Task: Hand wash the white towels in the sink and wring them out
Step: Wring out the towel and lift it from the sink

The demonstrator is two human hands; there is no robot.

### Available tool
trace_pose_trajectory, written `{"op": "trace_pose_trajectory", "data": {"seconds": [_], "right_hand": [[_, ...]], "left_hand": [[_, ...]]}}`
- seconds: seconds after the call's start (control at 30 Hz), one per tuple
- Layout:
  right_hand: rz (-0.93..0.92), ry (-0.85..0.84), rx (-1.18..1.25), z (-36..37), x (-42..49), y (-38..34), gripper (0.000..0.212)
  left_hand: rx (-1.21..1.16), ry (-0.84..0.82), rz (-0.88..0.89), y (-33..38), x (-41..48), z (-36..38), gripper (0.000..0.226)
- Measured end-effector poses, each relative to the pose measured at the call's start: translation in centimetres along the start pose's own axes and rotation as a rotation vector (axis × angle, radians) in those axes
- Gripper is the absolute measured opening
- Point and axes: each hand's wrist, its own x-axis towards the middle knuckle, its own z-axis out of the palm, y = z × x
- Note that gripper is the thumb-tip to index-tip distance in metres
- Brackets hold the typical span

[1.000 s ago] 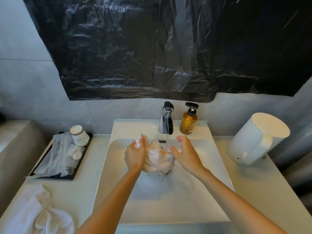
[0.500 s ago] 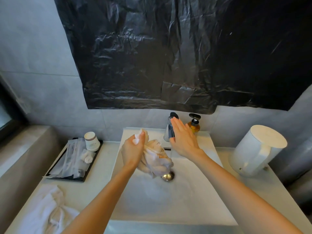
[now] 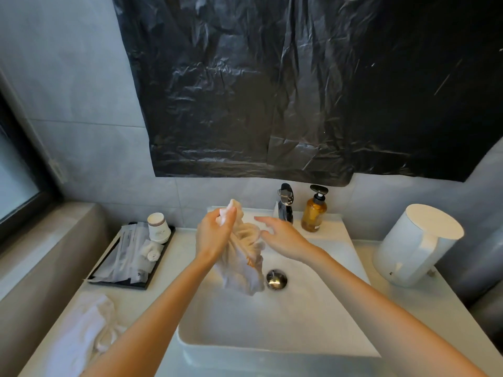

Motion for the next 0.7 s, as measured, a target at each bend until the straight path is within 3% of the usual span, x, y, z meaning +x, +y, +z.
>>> {"op": "trace_pose_trajectory", "data": {"seconds": [0.1,0.27,0.53,0.63,0.7], "right_hand": [[0.073,-0.118,0.350,2.7,-0.9,-1.1,0.047],[0.193,0.097,0.554,6.7,-1.0,-0.1,0.011],[0.180,0.003,0.528,8.5,-1.5,-1.2,0.012],[0.133,-0.121,0.520,7.6,-1.3,-2.2,0.035],[0.059,-0.172,0.452,6.8,-1.2,-3.2,0.028]], "left_hand": [[-0.049,-0.080,0.011,-0.7,-0.5,-0.3,0.037],[-0.279,-0.134,-0.153,-1.5,-2.1,-1.9,0.030],[-0.357,-0.184,-0.259,-2.9,-3.7,-4.8,0.055],[-0.312,-0.210,-0.205,-1.9,-3.1,-6.1,0.043],[-0.277,-0.240,-0.165,-0.9,-2.6,-6.8,0.031]]}}
